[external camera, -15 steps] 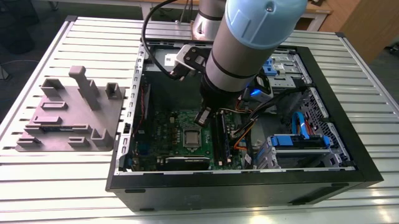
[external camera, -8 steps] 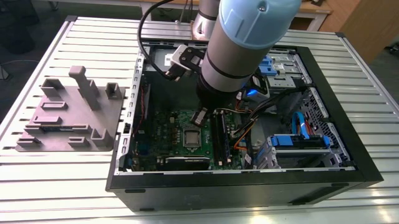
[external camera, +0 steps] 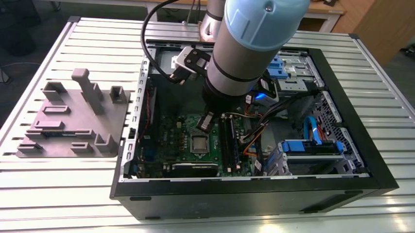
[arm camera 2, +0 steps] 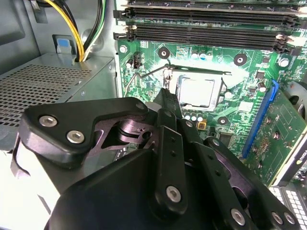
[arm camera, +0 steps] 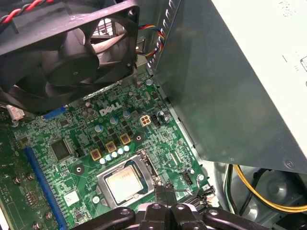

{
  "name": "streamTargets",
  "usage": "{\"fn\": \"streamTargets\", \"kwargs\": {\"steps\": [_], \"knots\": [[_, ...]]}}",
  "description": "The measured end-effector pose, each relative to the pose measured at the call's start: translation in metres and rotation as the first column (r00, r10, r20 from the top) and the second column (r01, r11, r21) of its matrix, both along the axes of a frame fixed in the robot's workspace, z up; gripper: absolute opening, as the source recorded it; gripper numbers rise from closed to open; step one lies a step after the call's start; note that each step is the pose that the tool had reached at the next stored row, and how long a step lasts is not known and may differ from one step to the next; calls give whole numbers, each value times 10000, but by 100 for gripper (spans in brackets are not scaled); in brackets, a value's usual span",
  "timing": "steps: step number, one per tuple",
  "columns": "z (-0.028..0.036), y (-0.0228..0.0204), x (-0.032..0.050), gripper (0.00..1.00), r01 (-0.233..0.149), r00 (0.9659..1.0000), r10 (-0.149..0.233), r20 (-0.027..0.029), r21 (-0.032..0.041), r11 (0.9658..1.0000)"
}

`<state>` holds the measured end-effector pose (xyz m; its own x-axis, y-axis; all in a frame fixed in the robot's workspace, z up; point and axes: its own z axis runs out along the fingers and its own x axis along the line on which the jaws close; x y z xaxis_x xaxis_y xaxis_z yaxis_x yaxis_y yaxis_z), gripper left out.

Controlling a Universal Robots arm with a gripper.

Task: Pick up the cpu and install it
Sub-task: 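Install the first cpu locking lever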

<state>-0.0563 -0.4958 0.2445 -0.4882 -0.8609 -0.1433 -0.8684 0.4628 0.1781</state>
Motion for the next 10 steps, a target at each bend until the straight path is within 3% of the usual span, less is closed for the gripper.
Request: {"fn": "streamTargets", "kwargs": {"steps": [6, 10], "knots": [[0, 0, -1, 10, 0, 10000, 0, 0, -1, 10000], [-1, 0, 60, 10, 0, 10000, 0, -2, -1, 10000]]}}
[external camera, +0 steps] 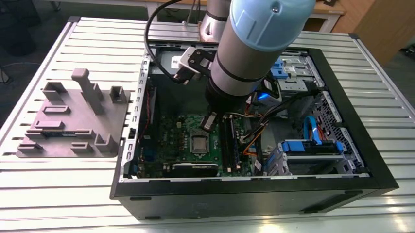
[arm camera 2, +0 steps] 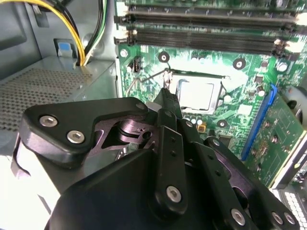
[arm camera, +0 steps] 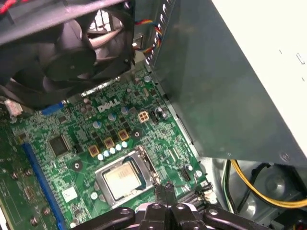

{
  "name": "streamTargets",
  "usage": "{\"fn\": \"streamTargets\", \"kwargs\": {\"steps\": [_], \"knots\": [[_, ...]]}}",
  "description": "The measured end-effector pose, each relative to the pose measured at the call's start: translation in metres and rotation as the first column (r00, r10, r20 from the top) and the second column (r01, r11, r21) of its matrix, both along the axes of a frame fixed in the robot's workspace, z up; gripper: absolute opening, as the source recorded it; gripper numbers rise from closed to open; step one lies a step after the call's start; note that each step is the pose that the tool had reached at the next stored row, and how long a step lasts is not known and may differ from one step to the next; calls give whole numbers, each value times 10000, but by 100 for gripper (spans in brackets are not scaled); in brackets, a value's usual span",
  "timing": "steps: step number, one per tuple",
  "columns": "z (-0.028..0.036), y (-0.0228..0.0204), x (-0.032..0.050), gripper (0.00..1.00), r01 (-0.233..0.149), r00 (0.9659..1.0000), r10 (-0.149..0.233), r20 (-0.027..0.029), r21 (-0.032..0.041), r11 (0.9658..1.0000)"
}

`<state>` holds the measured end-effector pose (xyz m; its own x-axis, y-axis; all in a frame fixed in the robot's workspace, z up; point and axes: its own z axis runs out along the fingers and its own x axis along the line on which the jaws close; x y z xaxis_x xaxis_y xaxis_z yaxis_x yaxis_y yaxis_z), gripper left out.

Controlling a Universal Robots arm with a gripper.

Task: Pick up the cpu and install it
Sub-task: 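Install the first cpu locking lever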

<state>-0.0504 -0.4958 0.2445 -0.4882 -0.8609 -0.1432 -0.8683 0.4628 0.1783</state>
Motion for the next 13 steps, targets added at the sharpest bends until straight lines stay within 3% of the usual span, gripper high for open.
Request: {"fn": "streamTargets", "kwargs": {"steps": [13], "knots": [[23, 0, 10, 10, 1, 10000, -1, 0, 1, 10000]]}}
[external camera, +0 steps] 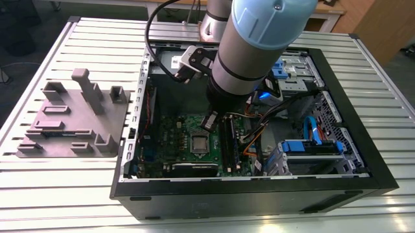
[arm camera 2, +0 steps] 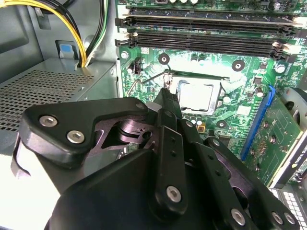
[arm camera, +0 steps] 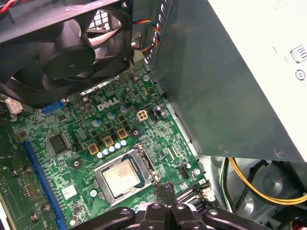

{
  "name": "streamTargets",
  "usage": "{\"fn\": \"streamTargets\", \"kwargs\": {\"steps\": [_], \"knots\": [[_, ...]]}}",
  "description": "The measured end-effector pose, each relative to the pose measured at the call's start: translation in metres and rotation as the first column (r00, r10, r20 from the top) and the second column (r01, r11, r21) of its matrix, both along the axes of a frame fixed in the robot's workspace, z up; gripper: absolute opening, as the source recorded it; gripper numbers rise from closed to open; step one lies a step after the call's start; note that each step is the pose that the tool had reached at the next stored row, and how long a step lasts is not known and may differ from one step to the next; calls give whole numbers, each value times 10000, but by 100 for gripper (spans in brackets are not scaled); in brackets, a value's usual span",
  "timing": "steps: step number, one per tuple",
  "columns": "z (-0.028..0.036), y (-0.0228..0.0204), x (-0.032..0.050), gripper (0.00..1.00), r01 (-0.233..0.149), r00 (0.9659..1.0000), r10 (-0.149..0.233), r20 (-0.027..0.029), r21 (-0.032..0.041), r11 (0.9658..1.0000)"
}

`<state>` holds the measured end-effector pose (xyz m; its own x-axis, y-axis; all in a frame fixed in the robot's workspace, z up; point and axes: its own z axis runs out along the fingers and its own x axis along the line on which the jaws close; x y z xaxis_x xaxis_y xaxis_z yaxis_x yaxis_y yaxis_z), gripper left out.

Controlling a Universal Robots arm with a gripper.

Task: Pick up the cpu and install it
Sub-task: 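Install the first cpu locking lever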

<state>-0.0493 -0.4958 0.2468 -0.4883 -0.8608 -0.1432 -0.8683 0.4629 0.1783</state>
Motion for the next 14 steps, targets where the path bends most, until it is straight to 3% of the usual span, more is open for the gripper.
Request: {"fn": "streamTargets", "kwargs": {"steps": [10, 11, 14], "knots": [[1, 0, 9, 10, -2, 10000, 2, -1, -1, 10000], [0, 16, 69, 10, -1, 10000, 1, 0, 0, 10000], [-2, 44, 111, 10, 0, 10000, 0, -1, 0, 10000]]}}
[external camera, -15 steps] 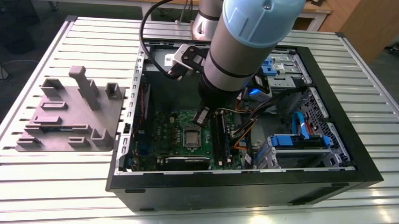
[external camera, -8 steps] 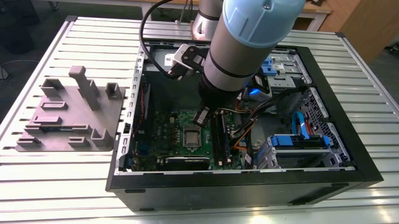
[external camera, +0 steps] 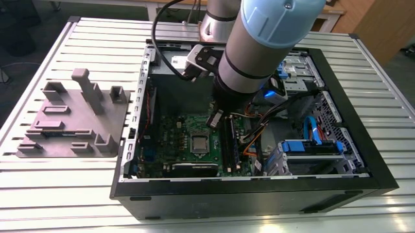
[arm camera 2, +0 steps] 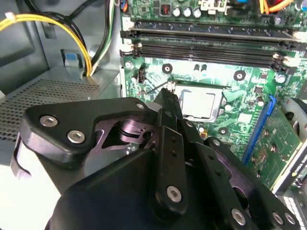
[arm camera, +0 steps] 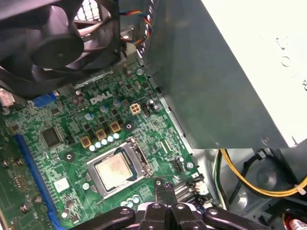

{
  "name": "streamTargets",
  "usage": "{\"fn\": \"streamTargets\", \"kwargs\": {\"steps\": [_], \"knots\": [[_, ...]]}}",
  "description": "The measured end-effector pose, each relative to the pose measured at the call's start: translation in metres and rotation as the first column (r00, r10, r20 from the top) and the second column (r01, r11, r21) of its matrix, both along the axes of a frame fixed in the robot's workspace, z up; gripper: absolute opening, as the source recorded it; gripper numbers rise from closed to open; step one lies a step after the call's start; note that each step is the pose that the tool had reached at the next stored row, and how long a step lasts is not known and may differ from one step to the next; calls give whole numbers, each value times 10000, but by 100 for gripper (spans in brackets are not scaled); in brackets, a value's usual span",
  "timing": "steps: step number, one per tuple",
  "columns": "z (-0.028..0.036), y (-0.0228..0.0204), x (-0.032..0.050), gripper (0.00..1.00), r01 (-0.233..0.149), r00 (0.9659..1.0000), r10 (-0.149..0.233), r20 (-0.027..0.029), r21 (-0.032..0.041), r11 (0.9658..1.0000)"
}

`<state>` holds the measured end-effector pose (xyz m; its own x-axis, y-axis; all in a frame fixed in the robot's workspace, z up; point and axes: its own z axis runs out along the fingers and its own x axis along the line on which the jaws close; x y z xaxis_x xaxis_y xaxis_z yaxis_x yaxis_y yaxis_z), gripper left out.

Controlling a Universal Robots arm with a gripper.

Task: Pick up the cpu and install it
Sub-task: 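Install the first cpu locking lever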

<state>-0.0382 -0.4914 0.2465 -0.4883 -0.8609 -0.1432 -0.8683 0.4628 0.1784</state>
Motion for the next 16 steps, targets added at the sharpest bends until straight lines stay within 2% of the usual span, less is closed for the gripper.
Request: {"fn": "streamTargets", "kwargs": {"steps": [6, 16], "knots": [[-1, 16, 13, 10, 0, 10000, 0, 1, -1, 10000], [-9, 133, 57, 10, 0, 10000, 0, 0, 0, 10000]]}}
